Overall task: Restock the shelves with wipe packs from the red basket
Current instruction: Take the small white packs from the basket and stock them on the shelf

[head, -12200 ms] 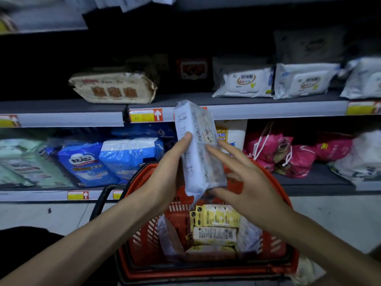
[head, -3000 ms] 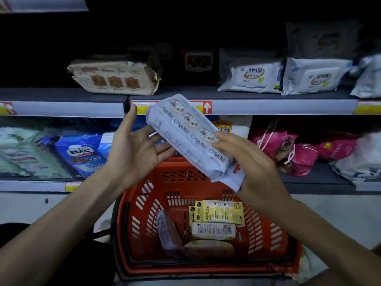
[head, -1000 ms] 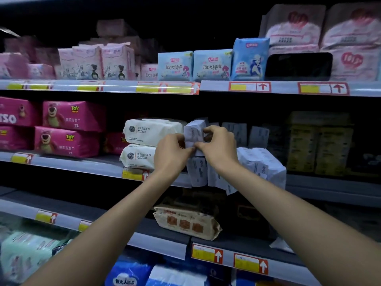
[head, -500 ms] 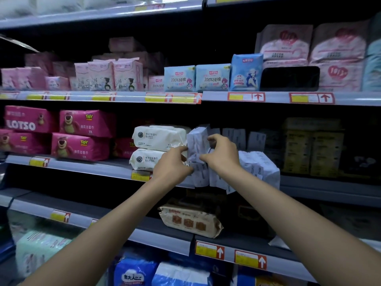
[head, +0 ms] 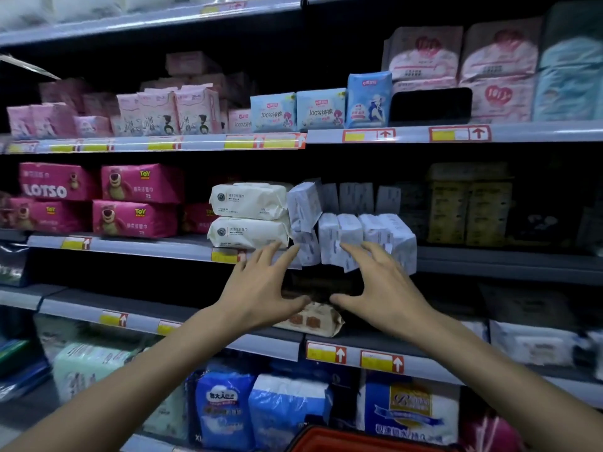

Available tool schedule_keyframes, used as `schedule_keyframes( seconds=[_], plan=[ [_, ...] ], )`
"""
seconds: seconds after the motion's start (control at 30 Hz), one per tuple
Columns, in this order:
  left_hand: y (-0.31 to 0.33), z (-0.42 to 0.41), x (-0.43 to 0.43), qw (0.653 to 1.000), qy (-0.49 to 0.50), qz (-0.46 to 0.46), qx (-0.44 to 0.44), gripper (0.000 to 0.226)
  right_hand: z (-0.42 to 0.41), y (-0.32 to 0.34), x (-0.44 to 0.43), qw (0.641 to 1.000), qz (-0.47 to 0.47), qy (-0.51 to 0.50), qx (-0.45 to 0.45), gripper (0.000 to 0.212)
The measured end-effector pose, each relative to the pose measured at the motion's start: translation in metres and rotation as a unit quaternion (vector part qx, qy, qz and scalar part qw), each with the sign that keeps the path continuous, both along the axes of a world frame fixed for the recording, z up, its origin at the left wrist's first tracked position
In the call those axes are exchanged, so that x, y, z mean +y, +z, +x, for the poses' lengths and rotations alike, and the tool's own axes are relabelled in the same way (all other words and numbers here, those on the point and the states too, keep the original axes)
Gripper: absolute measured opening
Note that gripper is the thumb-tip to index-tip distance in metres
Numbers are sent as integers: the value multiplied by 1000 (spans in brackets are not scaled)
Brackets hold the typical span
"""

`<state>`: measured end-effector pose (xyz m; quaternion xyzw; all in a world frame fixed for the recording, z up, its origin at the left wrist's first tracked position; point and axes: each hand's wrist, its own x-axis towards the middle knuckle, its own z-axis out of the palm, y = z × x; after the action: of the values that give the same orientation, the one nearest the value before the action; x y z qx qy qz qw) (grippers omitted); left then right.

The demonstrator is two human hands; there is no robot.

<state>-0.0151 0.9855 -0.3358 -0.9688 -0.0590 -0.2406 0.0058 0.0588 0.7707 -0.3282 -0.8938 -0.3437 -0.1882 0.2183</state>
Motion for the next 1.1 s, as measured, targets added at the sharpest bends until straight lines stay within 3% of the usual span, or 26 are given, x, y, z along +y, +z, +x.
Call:
schedule_keyframes(
  seconds=[0.27,0.57,0.83,1.1],
  plan=[
    [-77,-2,-25,996,-42,31,72,108,0,-65,-51,993,-97,-19,69,119],
    [-212,21,-62,984,-91,-27,150,88,18,-201,-97,964,-188,-34,185,117],
    [-340,45,-83,933,-130,14,334,84,20,-317,-132,889,-332,-23,314,111],
    [-439,66,-109,863,-29,-80,498,54,12,-377,-153,806,-471,33,357,83]
  ],
)
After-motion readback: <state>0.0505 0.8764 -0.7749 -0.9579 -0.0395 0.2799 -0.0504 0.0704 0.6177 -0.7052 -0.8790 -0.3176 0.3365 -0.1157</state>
